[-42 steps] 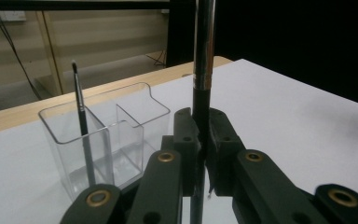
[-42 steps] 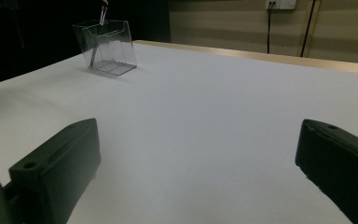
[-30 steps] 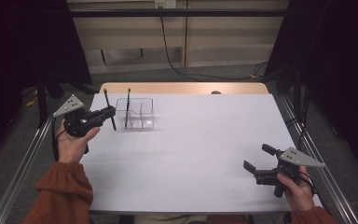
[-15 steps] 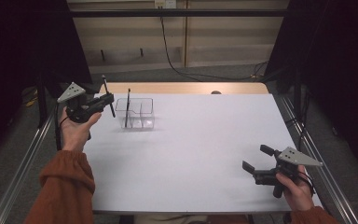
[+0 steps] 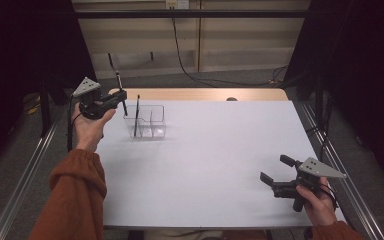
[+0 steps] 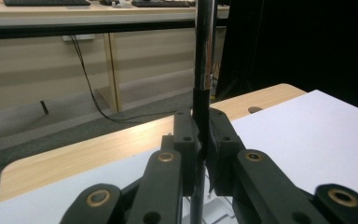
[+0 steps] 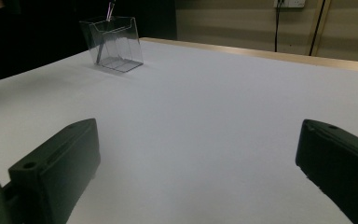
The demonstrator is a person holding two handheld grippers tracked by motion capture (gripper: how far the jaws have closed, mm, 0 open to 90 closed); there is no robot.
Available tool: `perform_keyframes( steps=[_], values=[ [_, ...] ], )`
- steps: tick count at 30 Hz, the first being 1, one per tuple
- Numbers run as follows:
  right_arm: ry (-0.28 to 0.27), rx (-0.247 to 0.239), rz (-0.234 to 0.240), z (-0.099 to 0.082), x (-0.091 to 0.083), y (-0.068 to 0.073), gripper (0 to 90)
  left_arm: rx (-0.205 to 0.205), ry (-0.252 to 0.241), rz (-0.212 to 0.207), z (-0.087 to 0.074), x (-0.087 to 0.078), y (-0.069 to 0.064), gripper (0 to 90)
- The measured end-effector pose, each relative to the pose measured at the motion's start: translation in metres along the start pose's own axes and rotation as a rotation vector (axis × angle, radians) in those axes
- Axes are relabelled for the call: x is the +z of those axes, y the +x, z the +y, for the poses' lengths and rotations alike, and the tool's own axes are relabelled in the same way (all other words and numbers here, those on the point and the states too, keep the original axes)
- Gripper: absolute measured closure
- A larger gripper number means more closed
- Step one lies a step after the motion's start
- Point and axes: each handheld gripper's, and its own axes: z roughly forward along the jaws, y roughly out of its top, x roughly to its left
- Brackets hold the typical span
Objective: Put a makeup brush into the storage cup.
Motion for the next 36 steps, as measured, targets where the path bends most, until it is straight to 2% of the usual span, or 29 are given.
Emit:
perform_keyframes(
  steps=[2,12,15,20,24,26,32,36],
  values=[
    [-0.004,-0.004,0.001,0.000,0.000,0.000,0.0,0.010,0.014,0.010,-0.002,0.006,0.001,84.1],
    [-0.009,-0.005,-0.001,0.000,-0.001,0.000,0.0,-0.015,0.021,0.012,-0.011,0.017,0.006,84.1],
    [-0.010,-0.002,0.000,0.001,-0.001,0.000,0.0,0.011,0.044,0.010,-0.014,0.022,0.003,84.1],
    [-0.007,-0.005,0.003,0.000,-0.001,0.000,0.0,0.019,0.067,0.008,-0.020,0.030,0.002,84.1],
    [-0.005,-0.002,0.008,0.000,-0.001,0.000,0.0,0.012,0.083,0.005,-0.025,0.033,0.003,84.1],
    [-0.006,-0.003,0.006,0.000,-0.001,0.000,0.0,0.024,0.099,0.009,-0.026,0.034,0.003,84.1],
    [-0.005,0.000,0.007,0.000,-0.002,0.000,0.0,0.015,0.109,0.003,-0.031,0.037,0.004,84.1],
    [-0.003,0.001,0.012,0.000,-0.002,0.000,0.0,0.002,0.112,0.015,-0.034,0.035,0.007,84.0]
  ],
)
